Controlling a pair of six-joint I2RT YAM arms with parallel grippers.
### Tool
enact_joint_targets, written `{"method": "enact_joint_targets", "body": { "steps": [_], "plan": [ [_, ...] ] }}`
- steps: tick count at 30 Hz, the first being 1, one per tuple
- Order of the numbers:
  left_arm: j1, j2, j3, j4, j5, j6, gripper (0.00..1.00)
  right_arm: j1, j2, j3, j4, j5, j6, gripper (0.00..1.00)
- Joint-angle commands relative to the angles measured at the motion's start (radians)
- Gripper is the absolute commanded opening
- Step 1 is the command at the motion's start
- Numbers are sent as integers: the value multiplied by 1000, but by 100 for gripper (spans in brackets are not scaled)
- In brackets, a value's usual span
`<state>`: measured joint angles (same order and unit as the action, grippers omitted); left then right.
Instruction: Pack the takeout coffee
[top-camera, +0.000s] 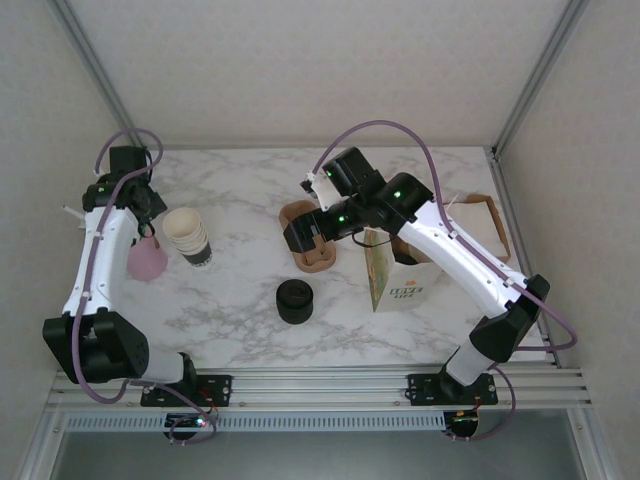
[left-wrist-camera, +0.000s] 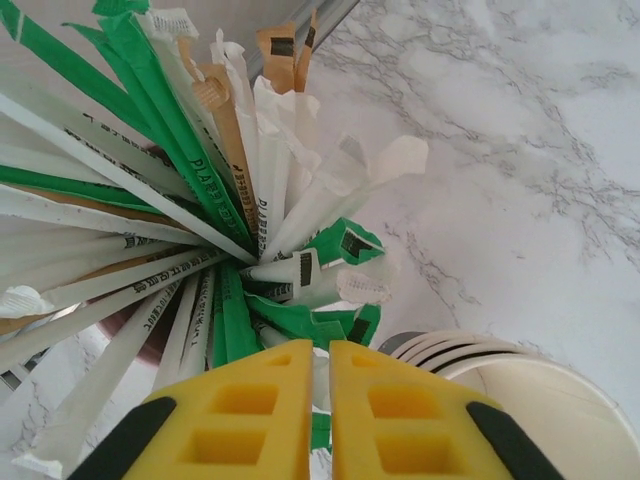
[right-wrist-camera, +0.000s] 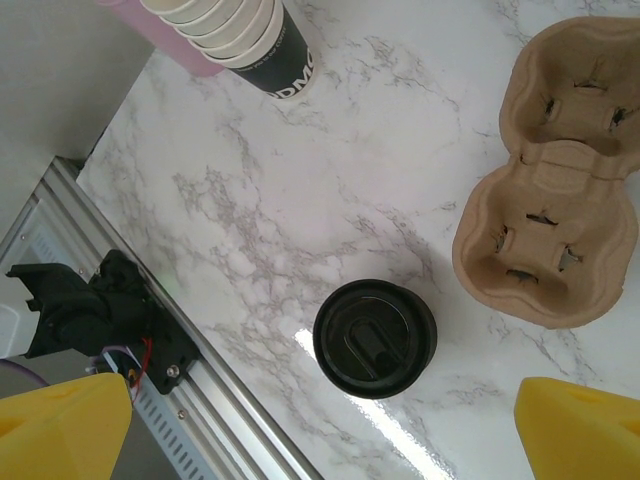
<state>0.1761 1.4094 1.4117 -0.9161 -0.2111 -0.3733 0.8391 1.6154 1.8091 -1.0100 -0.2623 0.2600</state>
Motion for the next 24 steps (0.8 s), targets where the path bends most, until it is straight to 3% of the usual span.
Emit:
{"method": "enact_joint_targets", "body": {
  "steps": [1, 6, 11, 16, 24],
  "plan": [
    [11, 11, 32, -7, -45, 13, 10, -10, -28, -11, 9, -9, -17, 99],
    [11, 13, 52, -15, -57, 14, 0, -11, -29, -16, 11, -10, -16, 99],
    [11, -4, 76, -31, -77, 22, 0, -11, -32, -17, 12, -14, -17, 99],
    [12, 12, 67, -23, -54, 20, 18, -13, -31, -19, 13, -13, -16, 99],
    [11, 58, 62, -16, -39, 27, 25, -13, -25, -18, 16, -15, -15, 99]
  ]
}}
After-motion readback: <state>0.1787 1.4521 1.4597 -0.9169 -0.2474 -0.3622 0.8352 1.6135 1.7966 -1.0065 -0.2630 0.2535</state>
